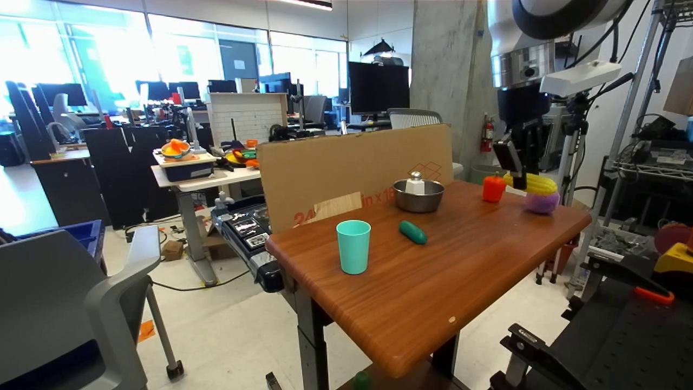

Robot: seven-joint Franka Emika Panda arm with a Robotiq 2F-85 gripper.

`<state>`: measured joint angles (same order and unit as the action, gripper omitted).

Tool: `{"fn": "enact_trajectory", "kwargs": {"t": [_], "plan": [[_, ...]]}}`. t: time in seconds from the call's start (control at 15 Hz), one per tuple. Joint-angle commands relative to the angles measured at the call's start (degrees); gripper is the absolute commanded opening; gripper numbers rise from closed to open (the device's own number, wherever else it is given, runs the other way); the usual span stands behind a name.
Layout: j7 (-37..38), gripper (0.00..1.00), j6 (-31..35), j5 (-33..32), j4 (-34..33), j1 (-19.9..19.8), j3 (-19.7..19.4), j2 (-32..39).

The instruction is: Move the plastic corn to the right

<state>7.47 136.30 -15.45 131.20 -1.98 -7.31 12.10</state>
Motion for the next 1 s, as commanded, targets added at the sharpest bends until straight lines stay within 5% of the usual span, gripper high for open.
{"fn": "enact_trajectory", "kwargs": {"t": [0.0, 0.6, 0.67, 0.93], "plan": [[1.75, 0.09, -2.41, -1.71, -4.04, 0.01, -0.58, 5.59], [2.86, 0.09, -1.97, -2.57, -7.67, 0.88, -2.28, 13.75], [2.2, 0.59, -1.9, -1.85, -7.4, 0.7, -1.82, 12.65], [-0.16, 0.82, -1.93, -0.23, -4.82, 0.83, 0.05, 7.72]]}}
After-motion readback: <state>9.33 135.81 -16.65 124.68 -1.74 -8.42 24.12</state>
